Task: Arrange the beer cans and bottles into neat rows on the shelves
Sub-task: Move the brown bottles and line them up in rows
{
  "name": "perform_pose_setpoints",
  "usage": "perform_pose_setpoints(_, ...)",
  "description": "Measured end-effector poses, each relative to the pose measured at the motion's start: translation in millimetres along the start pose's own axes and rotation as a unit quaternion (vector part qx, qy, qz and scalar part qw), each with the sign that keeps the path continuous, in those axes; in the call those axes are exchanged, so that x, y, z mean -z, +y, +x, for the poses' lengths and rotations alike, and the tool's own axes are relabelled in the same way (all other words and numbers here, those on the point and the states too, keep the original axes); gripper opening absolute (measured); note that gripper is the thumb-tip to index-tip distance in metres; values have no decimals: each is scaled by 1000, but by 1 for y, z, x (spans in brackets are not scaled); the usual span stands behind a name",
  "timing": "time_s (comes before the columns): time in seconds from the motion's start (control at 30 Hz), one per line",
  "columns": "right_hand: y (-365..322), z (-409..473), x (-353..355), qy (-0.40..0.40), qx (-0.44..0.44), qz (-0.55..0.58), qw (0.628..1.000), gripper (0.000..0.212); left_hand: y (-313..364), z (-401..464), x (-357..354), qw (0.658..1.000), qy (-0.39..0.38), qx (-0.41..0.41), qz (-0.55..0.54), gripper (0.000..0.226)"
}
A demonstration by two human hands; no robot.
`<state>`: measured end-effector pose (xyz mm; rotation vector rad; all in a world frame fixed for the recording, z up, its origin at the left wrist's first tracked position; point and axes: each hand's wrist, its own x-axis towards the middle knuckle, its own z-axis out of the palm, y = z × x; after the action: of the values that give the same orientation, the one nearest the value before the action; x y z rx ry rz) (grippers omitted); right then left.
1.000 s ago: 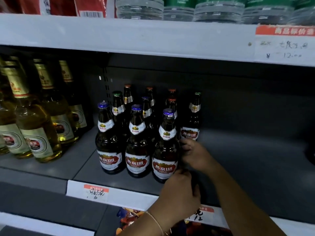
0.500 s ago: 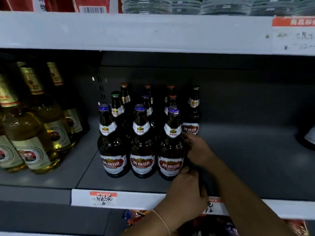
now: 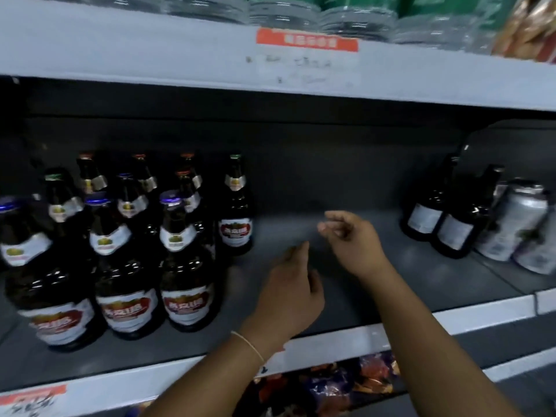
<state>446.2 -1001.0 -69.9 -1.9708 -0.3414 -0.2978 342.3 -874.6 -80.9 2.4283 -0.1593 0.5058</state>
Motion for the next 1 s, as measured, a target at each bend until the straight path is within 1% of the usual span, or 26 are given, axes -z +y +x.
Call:
perform_pose_setpoints(0.13, 31, 7, 76, 67, -19, -7, 998, 24, 42, 37, -43, 999, -21, -12, -25, 58)
perform_pose_setpoints(0.23, 54, 18, 128, 115, -23, -42, 992, 26, 71, 62, -76, 998, -42, -31, -25, 59)
perform_pose_setpoints(0.3, 68, 30, 163, 160, -17, -67, 985, 26, 91, 81, -98, 997, -62, -25, -38, 59)
perform_pose_setpoints(0.37, 78, 45, 193, 202, -13, -99, 974, 30, 109, 99, -117, 997, -66, -24, -37, 58)
perform_pose_setpoints(0.43, 83, 61, 219, 229, 7, -131, 965, 31, 125, 115, -133, 997, -65, -28, -26, 53)
perform_pose_setpoints(0.5, 83, 77, 237, 246, 44, -187, 950, 28, 137, 128, -146, 997, -61, -36, -29, 46)
perform_pose_setpoints(0.57, 85, 94, 250, 247, 53, -245, 936, 32, 146, 140, -157, 997, -55, -43, -44, 46)
perform_pose_setpoints(0.63, 87, 109, 258, 218, 11, -286, 933, 36, 154, 148, -166, 995, -57, -52, -57, 46)
perform_pose_setpoints(0.7, 88, 119, 262, 171, -32, -309, 935, 38, 160, 154, -174, 995, -62, -51, -60, 43)
perform_pose_setpoints(0.8, 88, 126, 266, 131, -77, -273, 950, 37, 164, 159, -184, 994, -68, -48, -64, 40)
perform_pose_setpoints(0.9, 91, 130, 267, 126, -65, -255, 956, 32, 163, 162, -189, 993, -69, -54, -73, 39)
perform_pose_setpoints(1.0, 94, 131, 268, 131, -47, -242, 960, 22, 162, 164, -191, 994, -62, -50, -79, 36)
